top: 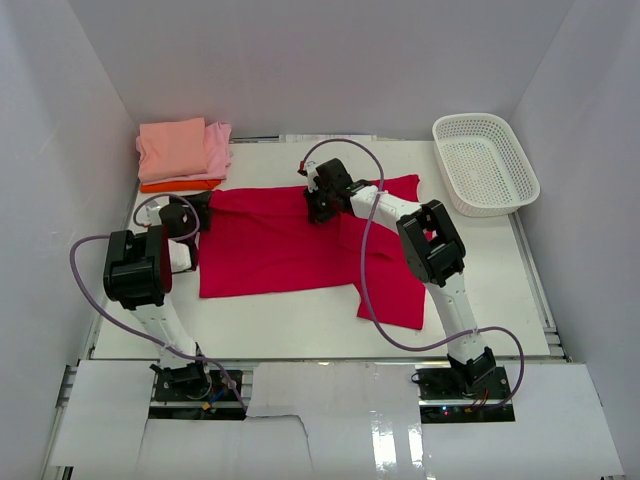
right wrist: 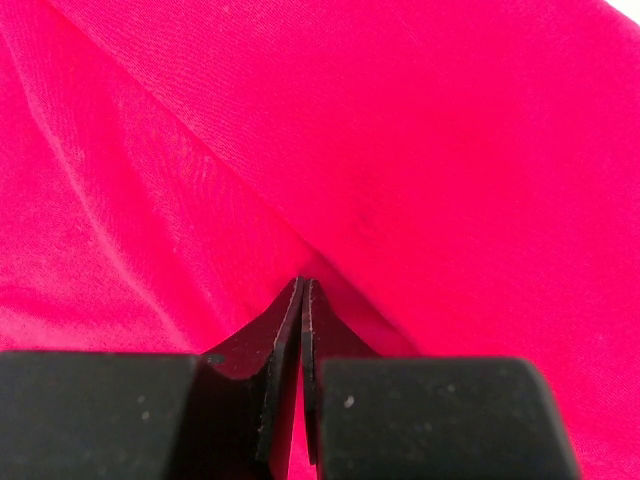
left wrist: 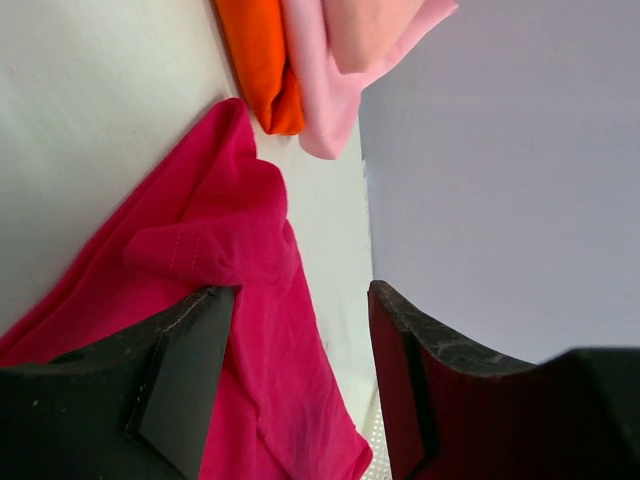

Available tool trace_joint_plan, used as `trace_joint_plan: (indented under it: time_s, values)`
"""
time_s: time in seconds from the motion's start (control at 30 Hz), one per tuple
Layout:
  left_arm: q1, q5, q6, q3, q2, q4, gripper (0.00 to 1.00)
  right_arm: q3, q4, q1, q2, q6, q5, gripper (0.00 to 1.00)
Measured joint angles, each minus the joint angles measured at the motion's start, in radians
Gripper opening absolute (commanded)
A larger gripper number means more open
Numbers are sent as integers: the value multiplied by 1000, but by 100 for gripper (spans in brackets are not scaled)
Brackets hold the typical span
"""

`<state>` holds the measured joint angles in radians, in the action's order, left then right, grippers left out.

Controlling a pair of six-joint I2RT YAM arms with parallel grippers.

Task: Fold and stack the t-shirts
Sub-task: Fold the flattened tshirt in 1/3 of the way

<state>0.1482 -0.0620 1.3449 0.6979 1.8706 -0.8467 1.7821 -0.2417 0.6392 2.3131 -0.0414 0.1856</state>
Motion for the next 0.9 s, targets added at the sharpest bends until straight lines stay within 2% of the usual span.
trace_joint_plan:
  time_s: [0.9]
  values:
    - [0, 0, -16, -32, 29, 23, 63, -5, 6, 0, -2, 0, 0, 8]
